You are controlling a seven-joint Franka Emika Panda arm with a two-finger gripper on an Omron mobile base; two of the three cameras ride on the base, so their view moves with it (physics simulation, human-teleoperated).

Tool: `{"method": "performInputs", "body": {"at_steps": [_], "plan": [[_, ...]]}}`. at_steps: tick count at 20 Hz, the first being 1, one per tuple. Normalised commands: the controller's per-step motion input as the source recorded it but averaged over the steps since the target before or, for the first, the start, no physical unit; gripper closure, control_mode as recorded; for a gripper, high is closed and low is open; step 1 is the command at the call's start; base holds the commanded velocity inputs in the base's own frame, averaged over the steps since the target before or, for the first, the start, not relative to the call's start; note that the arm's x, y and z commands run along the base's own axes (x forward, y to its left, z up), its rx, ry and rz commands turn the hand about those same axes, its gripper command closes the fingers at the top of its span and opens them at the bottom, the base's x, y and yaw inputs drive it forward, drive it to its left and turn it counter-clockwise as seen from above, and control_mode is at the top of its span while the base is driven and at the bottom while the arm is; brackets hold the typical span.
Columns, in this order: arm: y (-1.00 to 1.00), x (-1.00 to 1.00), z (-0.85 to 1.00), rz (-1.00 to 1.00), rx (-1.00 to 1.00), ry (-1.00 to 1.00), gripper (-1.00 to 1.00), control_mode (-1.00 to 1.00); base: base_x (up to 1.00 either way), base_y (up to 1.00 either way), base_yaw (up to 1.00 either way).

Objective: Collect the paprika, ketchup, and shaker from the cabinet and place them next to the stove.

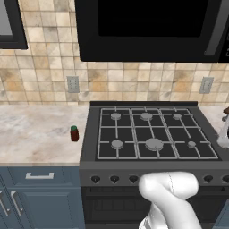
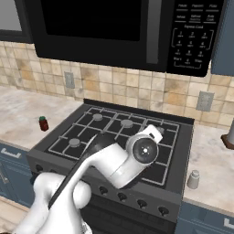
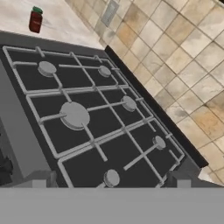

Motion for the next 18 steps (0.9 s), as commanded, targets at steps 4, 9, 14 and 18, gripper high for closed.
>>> {"method": "performInputs", "body": {"at_steps": [4, 9, 14, 18], "plan": [[0.59, -0.06, -0.03, 0.00, -0.10, 0.02, -1.00, -1.00, 0.00, 0.00, 0.00], [0.02, -0.12, -0.07, 0.00, -0.02, 0.00, -1.00, -1.00, 0.00, 0.00, 0.00], [0.00, 0.00, 0.00, 0.00, 0.00, 0.00, -1.00, 1.00, -0.61, 0.22, 0.06], [0.00, 0.00, 0.00, 0.00, 0.00, 0.00, -1.00, 1.00, -0.62, 0.76, 0.14]]}}
